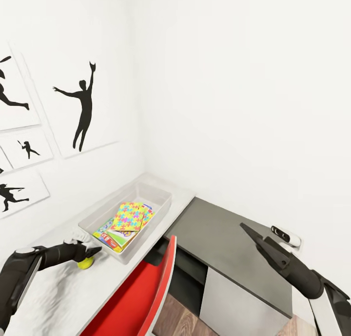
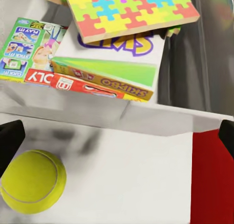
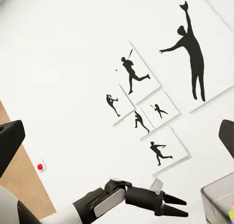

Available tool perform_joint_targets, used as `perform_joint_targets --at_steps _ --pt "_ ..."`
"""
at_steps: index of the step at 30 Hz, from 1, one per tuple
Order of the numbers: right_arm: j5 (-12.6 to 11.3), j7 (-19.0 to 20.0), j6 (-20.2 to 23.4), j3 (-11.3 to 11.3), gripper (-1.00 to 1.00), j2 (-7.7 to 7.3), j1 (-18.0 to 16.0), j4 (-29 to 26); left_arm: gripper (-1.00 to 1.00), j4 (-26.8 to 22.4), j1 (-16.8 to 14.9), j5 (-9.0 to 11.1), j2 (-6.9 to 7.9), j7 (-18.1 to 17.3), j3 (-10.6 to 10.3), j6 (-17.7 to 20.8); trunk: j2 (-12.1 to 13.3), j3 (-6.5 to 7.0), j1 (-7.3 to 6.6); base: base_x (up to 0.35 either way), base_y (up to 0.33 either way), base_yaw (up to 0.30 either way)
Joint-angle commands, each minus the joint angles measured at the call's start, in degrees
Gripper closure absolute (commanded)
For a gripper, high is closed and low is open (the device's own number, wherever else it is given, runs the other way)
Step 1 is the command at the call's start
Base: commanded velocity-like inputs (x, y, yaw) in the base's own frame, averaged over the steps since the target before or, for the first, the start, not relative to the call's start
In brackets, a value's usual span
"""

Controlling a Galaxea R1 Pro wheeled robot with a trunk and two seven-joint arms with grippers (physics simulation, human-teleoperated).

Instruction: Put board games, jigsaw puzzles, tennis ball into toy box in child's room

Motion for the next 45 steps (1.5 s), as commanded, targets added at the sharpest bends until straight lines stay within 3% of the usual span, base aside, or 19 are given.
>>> perform_joint_targets --at_steps 1,18,28,38,45 --pt "-0.17 0.13 0.6 -0.03 -1.0 -0.02 -0.01 0.0 -1.0 0.18 -0.06 -0.4 0.01 -0.34 0.23 0.14 -0.13 -0.13 0.04 0.0 0.0 0.0" --pt "-0.14 0.16 0.6 -0.06 -1.0 -0.1 0.07 0.06 -1.0 0.97 -0.06 -1.2 0.35 1.55 0.63 -0.41 -0.13 -0.13 0.04 -0.047 0.015 0.0" --pt "-0.18 0.25 0.69 -1.75 -1.0 -0.13 0.07 0.06 -1.0 3.31 -0.04 -3.83 0.73 2.27 0.93 -1.02 -0.13 -0.01 0.04 -0.079 0.064 -0.05" --pt "-0.21 0.25 0.7 -2.24 -1.0 -0.13 0.61 0.06 -1.0 4.12 0.02 -4.79 0.6 9.2 0.79 -1.21 -0.13 0.01 0.04 -0.003 0.003 -0.008" --pt "-0.23 0.32 0.77 -3.44 -1.0 -0.13 0.68 0.06 -1.0 4.16 -0.01 -4.88 0.67 11.11 0.68 -1.31 -0.13 0.01 0.04 0.0 0.0 0.0"
